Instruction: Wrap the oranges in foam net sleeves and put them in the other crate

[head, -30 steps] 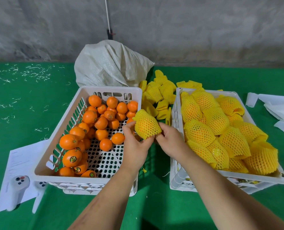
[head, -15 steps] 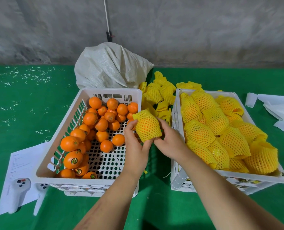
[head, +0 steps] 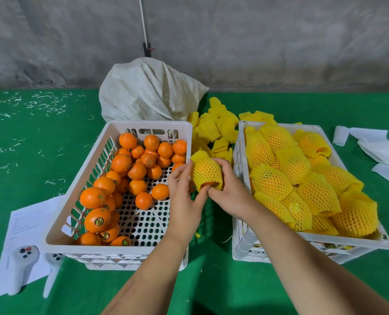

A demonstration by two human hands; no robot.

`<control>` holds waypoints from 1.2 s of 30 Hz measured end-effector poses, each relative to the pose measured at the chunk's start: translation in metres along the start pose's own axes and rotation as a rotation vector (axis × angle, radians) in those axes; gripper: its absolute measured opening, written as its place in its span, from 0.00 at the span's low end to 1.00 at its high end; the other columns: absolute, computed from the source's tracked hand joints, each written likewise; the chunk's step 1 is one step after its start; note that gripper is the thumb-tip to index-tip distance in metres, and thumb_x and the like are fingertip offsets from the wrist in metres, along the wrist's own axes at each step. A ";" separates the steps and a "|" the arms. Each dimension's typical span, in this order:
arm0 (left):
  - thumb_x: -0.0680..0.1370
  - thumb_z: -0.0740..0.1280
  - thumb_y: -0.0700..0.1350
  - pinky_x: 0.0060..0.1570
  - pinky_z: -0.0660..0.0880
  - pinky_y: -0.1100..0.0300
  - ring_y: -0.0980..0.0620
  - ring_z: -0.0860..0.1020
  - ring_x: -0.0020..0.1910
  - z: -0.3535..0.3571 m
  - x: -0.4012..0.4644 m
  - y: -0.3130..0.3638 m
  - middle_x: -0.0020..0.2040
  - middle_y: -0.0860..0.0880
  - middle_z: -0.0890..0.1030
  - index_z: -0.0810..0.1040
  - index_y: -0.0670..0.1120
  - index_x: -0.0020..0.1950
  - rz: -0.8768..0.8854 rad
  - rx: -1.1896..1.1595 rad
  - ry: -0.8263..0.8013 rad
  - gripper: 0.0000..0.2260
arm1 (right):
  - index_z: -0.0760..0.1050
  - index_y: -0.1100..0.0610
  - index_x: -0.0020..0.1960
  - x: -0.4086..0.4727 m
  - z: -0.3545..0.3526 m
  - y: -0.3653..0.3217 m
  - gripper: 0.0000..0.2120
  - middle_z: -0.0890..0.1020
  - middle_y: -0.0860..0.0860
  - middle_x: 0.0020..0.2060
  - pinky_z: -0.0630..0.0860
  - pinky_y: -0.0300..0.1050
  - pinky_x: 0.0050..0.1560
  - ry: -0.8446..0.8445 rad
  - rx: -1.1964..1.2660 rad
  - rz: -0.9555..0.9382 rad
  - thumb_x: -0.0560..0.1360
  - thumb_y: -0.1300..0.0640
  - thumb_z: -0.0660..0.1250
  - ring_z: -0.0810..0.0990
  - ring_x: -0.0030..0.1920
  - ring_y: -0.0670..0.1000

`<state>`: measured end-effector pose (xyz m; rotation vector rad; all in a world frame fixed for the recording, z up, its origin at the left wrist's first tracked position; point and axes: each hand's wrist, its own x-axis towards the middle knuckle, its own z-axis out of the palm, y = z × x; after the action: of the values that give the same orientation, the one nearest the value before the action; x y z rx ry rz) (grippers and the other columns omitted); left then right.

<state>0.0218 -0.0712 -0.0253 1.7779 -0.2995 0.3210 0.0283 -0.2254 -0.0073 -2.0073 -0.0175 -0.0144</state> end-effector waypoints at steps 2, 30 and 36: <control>0.79 0.75 0.38 0.58 0.77 0.65 0.57 0.78 0.61 0.000 -0.001 0.000 0.65 0.64 0.72 0.73 0.59 0.70 -0.015 -0.036 0.067 0.25 | 0.58 0.30 0.70 0.001 -0.001 -0.001 0.35 0.72 0.41 0.64 0.80 0.46 0.50 0.063 0.031 -0.008 0.69 0.45 0.71 0.78 0.59 0.48; 0.83 0.62 0.44 0.56 0.75 0.62 0.54 0.79 0.57 0.006 -0.001 -0.007 0.57 0.57 0.78 0.77 0.53 0.62 -0.043 -0.029 -0.188 0.10 | 0.60 0.32 0.75 -0.002 -0.008 -0.004 0.32 0.67 0.21 0.63 0.72 0.25 0.56 0.146 0.169 -0.052 0.78 0.42 0.72 0.69 0.64 0.28; 0.84 0.64 0.56 0.57 0.76 0.61 0.53 0.81 0.59 0.003 0.001 -0.004 0.57 0.54 0.83 0.79 0.57 0.62 -0.206 -0.118 -0.099 0.09 | 0.67 0.31 0.71 0.002 -0.038 -0.022 0.29 0.73 0.34 0.65 0.75 0.37 0.58 0.353 0.225 -0.054 0.75 0.45 0.75 0.74 0.62 0.32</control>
<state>0.0242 -0.0734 -0.0295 1.6936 -0.1993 0.0670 0.0295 -0.2503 0.0285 -1.7552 0.1464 -0.3843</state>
